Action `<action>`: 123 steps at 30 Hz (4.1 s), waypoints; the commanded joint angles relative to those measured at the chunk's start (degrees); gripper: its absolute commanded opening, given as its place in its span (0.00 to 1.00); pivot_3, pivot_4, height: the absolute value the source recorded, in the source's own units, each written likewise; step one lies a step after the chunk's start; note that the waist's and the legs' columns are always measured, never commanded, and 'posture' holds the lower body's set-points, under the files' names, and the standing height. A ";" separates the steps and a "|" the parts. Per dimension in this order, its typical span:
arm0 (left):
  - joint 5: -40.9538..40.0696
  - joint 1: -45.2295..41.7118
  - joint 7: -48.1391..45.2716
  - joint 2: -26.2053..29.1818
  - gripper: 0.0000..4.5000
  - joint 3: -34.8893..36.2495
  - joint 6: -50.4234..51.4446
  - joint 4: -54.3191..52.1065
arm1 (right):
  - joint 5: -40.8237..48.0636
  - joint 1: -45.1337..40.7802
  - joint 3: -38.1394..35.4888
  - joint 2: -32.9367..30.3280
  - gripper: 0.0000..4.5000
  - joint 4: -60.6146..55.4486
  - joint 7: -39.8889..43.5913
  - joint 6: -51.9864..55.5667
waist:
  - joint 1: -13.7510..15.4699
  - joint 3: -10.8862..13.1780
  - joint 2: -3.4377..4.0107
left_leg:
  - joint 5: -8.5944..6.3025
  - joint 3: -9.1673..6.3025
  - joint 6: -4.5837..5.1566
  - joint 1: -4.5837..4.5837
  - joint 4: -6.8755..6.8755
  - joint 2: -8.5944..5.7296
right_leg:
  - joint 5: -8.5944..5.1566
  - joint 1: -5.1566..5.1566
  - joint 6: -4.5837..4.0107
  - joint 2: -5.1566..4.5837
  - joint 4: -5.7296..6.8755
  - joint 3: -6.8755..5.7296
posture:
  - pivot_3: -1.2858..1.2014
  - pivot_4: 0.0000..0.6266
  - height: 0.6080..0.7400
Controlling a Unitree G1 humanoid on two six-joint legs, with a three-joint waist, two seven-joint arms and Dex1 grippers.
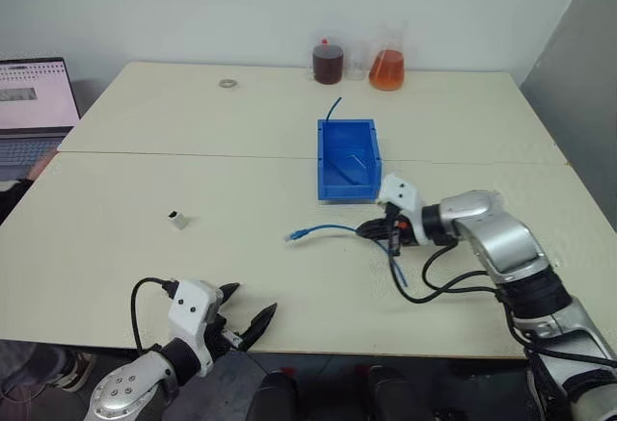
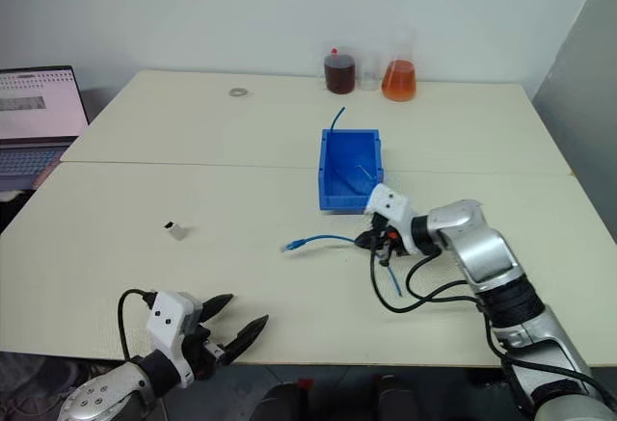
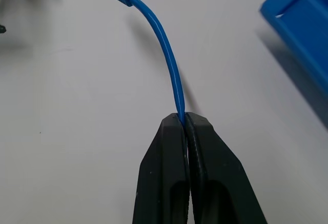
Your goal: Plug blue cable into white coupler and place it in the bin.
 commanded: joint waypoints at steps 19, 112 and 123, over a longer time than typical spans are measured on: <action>-0.59 1.22 5.83 -4.01 1.00 -0.38 -3.85 -0.44 | -1.87 -0.27 3.49 2.22 0.68 1.52 -4.63 -2.27 | -0.20 0.01 -0.01 | -0.01 0.04 0.01 -0.02 -0.04 -0.01 | -0.02 -0.05 -0.02 0.02 -0.01 0.02 | 0.52 0.24 1.00; -42.75 -66.42 -8.83 0.46 0.05 0.53 41.12 25.42 | 59.94 -5.68 -32.72 3.01 1.00 -9.92 -28.14 27.74 | -0.16 0.14 -0.14 | 0.02 -0.33 -0.02 -0.75 0.14 -0.01 | -0.03 -0.49 -0.08 0.05 0.15 -0.36 | 0.52 0.24 1.00; -42.98 -65.04 -10.17 1.99 0.05 -0.84 39.73 25.73 | 64.69 -6.23 -31.52 0.16 1.00 -9.61 -25.11 30.99 | 0.00 0.14 -0.14 | 0.02 -0.33 -0.01 -0.81 0.16 -0.02 | -0.03 -0.52 -0.08 0.04 0.12 -0.36 | 0.52 0.24 1.00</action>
